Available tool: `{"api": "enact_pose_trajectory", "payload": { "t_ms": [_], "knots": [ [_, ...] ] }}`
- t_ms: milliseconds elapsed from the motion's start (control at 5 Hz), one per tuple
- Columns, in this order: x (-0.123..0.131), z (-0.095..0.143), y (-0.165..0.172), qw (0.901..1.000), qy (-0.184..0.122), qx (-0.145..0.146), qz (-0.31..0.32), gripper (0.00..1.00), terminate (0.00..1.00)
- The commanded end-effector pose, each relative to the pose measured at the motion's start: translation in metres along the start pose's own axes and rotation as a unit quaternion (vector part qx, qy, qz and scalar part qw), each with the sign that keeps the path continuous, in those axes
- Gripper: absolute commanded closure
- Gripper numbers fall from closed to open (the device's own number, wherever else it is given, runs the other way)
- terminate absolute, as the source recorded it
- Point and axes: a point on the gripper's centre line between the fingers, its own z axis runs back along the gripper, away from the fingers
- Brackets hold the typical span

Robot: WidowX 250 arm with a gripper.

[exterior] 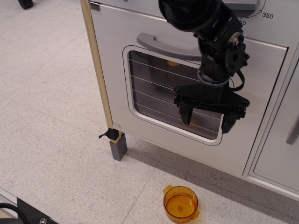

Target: Close oven

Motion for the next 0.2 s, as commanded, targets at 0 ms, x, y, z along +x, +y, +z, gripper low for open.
{"api": "enact_pose_trajectory", "payload": {
  "t_ms": [0],
  "knots": [
    [0.0155,0.0242,0.0001,0.9995,-0.028,-0.014,0.001,0.00,1.00]
  ]
}}
